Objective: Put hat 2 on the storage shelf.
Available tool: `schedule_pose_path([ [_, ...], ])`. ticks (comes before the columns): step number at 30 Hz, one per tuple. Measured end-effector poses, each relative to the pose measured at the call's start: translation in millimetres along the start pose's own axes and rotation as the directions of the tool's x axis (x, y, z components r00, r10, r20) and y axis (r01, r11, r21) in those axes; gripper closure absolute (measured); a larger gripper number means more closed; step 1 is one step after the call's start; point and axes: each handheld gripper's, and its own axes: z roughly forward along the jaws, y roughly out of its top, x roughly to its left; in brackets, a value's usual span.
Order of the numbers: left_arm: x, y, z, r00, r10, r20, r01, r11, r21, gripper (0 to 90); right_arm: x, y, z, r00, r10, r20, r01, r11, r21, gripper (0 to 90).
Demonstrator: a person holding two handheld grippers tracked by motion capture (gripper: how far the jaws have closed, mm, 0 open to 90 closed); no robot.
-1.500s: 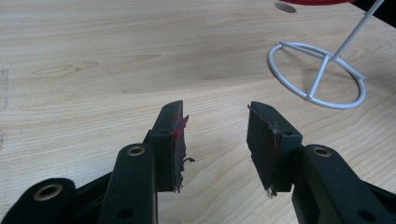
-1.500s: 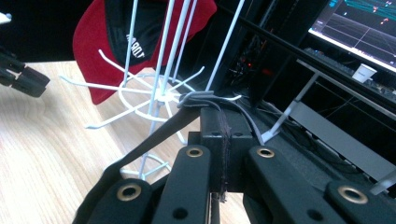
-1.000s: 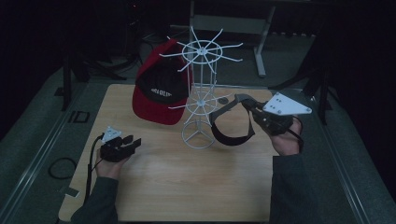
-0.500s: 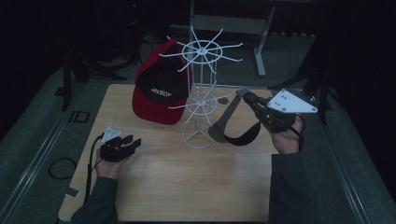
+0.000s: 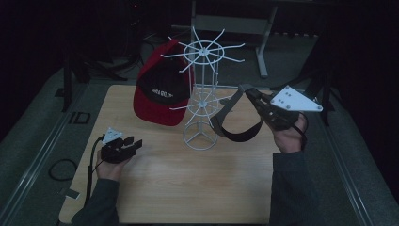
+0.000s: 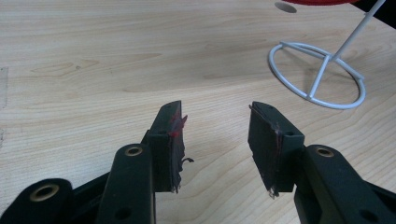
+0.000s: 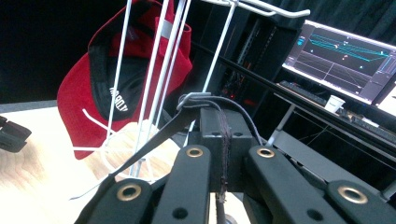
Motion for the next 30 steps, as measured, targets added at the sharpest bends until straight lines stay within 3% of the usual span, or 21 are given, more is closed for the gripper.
schedule_pose_path([
  [30,-0.3,-0.2,0.9,1.0000,0.001,0.000,-0.001,1.0000,0.004,55.8,-8.1,28.4,-9.7,0.9996,-0.025,0.017,0.025,0.998,-0.053,89.9],
])
